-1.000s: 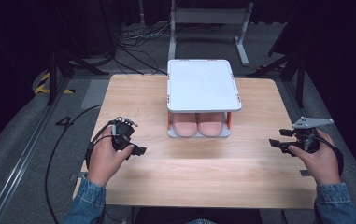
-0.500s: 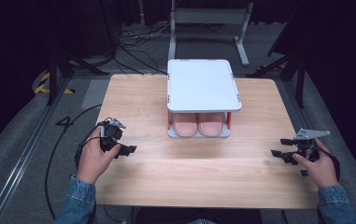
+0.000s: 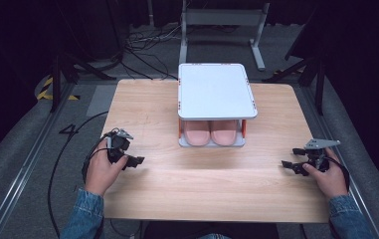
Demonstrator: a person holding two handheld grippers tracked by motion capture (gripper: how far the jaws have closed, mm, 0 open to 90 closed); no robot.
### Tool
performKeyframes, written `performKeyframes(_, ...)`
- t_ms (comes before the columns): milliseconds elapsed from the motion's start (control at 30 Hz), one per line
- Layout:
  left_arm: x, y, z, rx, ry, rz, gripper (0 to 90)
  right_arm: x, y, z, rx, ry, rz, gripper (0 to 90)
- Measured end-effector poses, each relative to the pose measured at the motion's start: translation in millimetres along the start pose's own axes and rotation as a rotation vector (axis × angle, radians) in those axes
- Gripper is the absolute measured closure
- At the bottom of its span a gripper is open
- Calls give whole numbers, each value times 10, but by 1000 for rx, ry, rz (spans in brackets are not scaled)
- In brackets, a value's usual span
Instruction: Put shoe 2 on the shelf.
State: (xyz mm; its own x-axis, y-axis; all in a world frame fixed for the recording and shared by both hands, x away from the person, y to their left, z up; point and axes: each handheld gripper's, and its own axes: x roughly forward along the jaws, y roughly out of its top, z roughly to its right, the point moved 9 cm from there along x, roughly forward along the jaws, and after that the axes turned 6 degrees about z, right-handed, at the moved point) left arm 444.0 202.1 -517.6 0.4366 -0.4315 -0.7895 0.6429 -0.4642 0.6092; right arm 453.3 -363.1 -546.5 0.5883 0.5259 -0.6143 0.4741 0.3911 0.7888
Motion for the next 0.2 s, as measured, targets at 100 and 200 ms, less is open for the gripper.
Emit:
performKeyframes(100, 6, -15, -11, -13, 17, -5, 180, 21, -1, 7, -9, -16, -14, 132)
performKeyframes(200, 8, -28, -15, -19, 16, -12, 181, 28, -2, 15, -3, -23, -19, 113)
